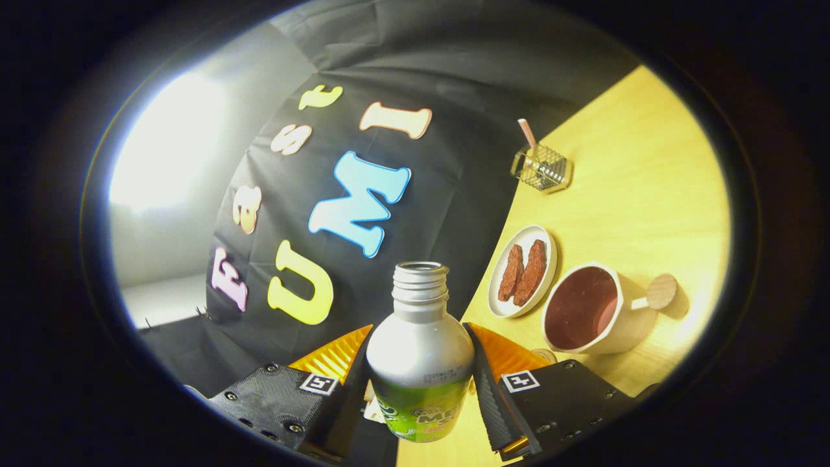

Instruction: Take the bottle from table, then pour the juice into the cup, finally place the bottle on the coaster

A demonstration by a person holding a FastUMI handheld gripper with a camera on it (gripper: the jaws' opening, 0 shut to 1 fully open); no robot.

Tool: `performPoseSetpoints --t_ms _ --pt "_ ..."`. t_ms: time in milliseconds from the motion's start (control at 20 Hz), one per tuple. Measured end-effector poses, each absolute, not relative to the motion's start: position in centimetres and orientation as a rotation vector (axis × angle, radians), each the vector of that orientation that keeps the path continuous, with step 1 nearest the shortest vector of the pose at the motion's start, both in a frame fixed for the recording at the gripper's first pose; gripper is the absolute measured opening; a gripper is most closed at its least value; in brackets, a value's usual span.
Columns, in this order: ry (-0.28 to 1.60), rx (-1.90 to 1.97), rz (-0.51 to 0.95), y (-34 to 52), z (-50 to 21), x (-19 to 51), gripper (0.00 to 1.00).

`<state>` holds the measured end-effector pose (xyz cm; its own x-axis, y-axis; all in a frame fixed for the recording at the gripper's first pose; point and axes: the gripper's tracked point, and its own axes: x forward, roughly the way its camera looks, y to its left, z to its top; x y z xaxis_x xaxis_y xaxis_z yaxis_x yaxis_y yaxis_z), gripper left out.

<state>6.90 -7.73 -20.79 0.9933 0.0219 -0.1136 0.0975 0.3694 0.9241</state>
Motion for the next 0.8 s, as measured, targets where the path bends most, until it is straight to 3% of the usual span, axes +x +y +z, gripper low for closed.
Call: performPoseSetpoints --t_ms 800 --pt "0.157 0.254 -0.133 -6.1 -13.6 8.2 0.77"
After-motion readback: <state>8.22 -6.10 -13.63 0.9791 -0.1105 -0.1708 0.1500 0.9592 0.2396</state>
